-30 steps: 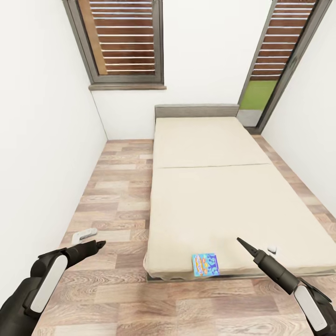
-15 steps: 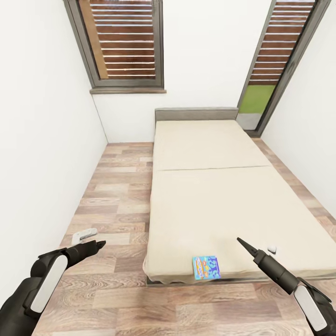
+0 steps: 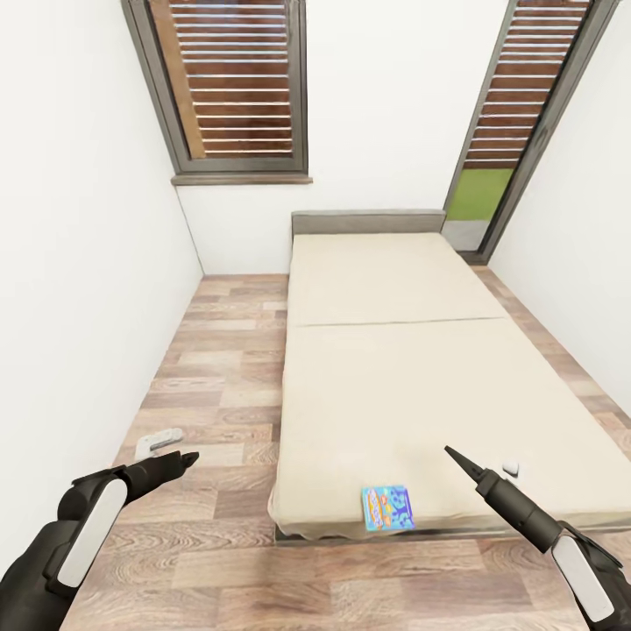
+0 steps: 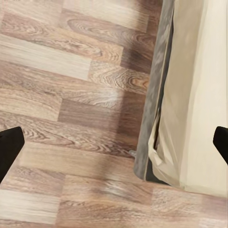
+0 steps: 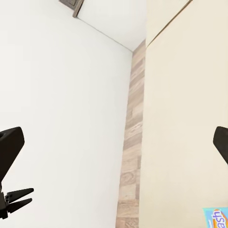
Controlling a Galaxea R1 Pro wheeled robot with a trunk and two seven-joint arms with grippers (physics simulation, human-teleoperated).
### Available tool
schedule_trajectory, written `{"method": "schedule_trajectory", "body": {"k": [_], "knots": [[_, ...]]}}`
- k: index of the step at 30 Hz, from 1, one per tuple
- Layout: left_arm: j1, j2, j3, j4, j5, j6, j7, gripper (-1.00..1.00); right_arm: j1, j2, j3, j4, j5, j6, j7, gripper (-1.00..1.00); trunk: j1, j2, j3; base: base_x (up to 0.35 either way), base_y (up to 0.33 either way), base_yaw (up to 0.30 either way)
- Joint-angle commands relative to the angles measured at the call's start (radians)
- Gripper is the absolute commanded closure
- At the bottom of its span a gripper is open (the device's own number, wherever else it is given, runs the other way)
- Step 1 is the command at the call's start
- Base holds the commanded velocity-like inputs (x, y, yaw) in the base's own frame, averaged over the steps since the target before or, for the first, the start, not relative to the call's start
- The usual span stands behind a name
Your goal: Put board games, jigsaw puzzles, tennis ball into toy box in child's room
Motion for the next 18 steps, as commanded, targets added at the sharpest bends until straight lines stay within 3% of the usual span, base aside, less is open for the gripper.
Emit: {"method": "schedule_trajectory", "body": {"k": [1, 18], "knots": [[0.0, 0.0, 0.0, -0.001, 0.011, 0.004, 0.009, -1.0, 0.0, 0.0, 0.0, 0.0, -0.007, 0.009, 0.002, -1.0, 0.0, -0.001, 0.001, 0.0, 0.0, 0.0], [0.0, 0.001, 0.0, -0.001, 0.01, 0.004, 0.009, -1.0, 0.0, 0.0, 0.0, 0.0, -0.007, 0.009, 0.002, -1.0, 0.0, -0.001, 0.029, 0.0, 0.0, 0.0]]}}
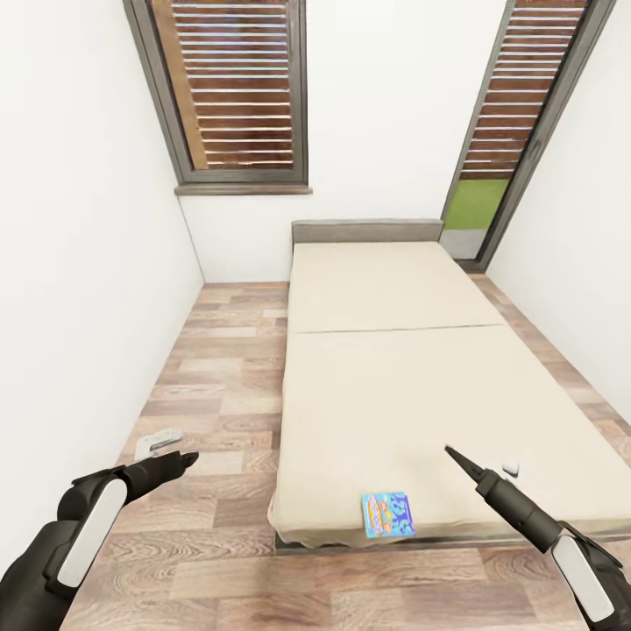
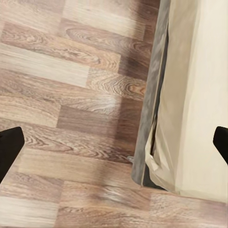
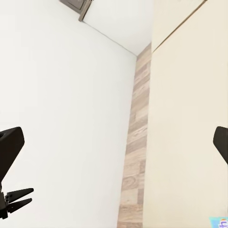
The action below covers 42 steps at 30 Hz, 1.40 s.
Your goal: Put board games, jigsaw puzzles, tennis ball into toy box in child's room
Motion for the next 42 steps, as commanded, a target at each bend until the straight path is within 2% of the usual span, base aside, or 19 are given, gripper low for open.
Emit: {"method": "schedule_trajectory", "body": {"k": [1, 19, 38, 42], "knots": [[0.0, 0.0, 0.0, -0.001, 0.011, 0.004, 0.009, -1.0, 0.0, 0.0, 0.0, 0.0, -0.007, 0.009, 0.002, -1.0, 0.0, -0.001, 0.001, 0.0, 0.0, 0.0], [0.0, 0.0, 0.0, -0.001, 0.011, 0.004, 0.009, -1.0, 0.0, 0.0, 0.0, 0.0, -0.007, 0.009, 0.001, -1.0, 0.0, -0.001, 0.031, 0.0, 0.0, 0.0], [0.0, 0.0, -0.004, -0.04, 0.01, 0.005, 0.012, -1.0, 0.0, 0.0, 0.0, 0.0, -0.007, 0.009, -0.004, -1.0, 0.0, -0.001, 0.062, 0.0, 0.0, 0.0], [0.0, 0.0, -0.005, -0.04, 0.01, 0.005, 0.012, -1.0, 0.0, 0.0, 0.0, 0.0, -0.007, 0.009, -0.004, -1.0, 0.015, -0.029, 0.056, 0.0, 0.0, 0.0]]}}
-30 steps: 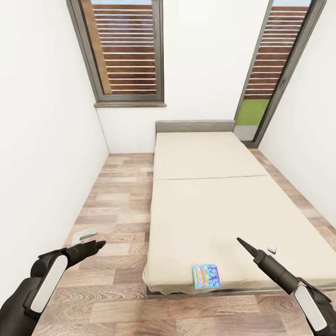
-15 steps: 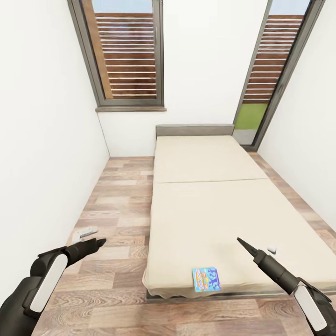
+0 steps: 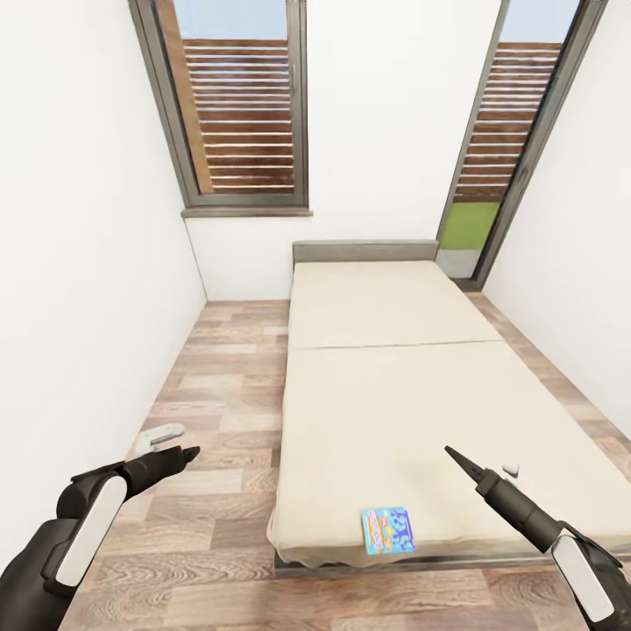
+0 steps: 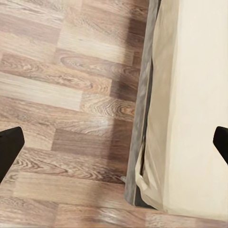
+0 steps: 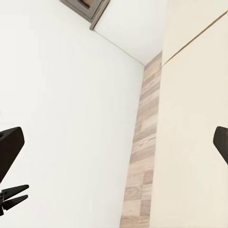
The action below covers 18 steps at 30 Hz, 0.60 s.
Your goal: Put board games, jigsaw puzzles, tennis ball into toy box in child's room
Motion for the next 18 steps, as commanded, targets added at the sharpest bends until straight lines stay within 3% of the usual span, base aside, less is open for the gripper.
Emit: {"method": "schedule_trajectory", "body": {"k": [1, 18], "knots": [[-0.001, 0.0, 0.0, -0.001, 0.011, 0.004, 0.009, -1.0, -0.001, 0.0, 0.0, 0.0, -0.008, 0.009, 0.002, -1.0, 0.004, -0.008, -0.003, 0.0, 0.0, 0.0], [-0.001, -0.001, 0.0, -0.002, 0.012, 0.005, 0.009, -1.0, -0.001, 0.0, 0.0, 0.0, 0.019, 0.009, 0.001, -1.0, 0.069, -0.127, -0.028, 0.0, 0.0, 0.0]]}}
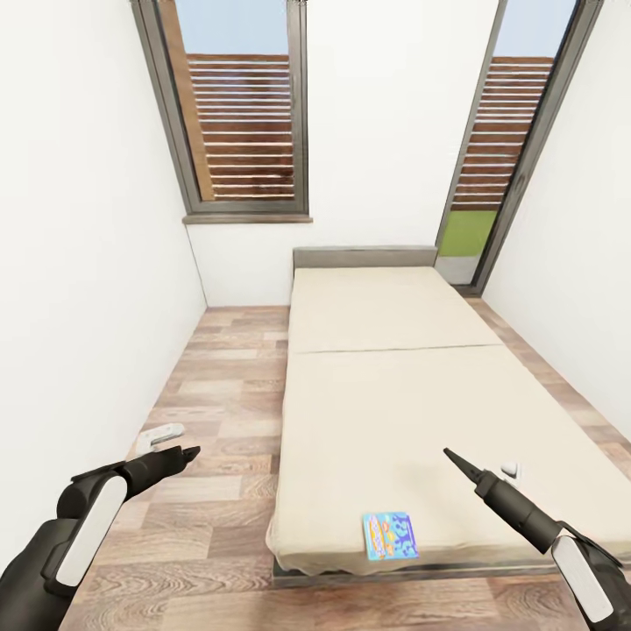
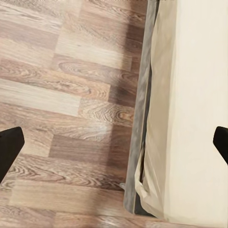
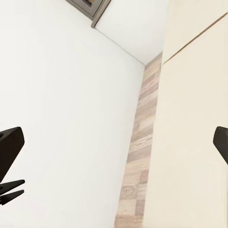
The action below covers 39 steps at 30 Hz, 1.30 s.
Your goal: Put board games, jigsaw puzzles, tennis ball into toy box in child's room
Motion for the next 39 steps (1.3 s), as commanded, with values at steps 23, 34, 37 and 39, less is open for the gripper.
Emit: {"method": "schedule_trajectory", "body": {"k": [23, 34, 37, 39], "knots": [[-0.001, 0.0, 0.0, -0.001, 0.011, 0.004, 0.008, -1.0, -0.001, 0.0, 0.0, 0.0, 0.004, 0.009, 0.002, -1.0, 0.088, -0.162, -0.035, 0.0, 0.0, 0.0], [-0.001, 0.0, 0.0, -0.001, 0.011, 0.004, 0.01, -1.0, -0.001, 0.0, 0.0, 0.0, 0.004, 0.009, 0.002, -1.0, 0.13, -0.239, -0.051, 0.0, 0.0, 0.0], [-0.001, 0.0, 0.0, -0.001, 0.011, 0.004, 0.01, -1.0, -0.001, 0.0, 0.0, 0.0, 0.004, 0.009, 0.002, -1.0, 0.142, -0.26, -0.056, 0.0, 0.0, 0.0], [-0.001, 0.0, 0.0, -0.001, 0.011, 0.004, 0.01, -1.0, -0.001, 0.0, 0.0, 0.0, 0.004, 0.009, 0.002, -1.0, 0.15, -0.274, -0.059, 0.0, 0.0, 0.0]]}}
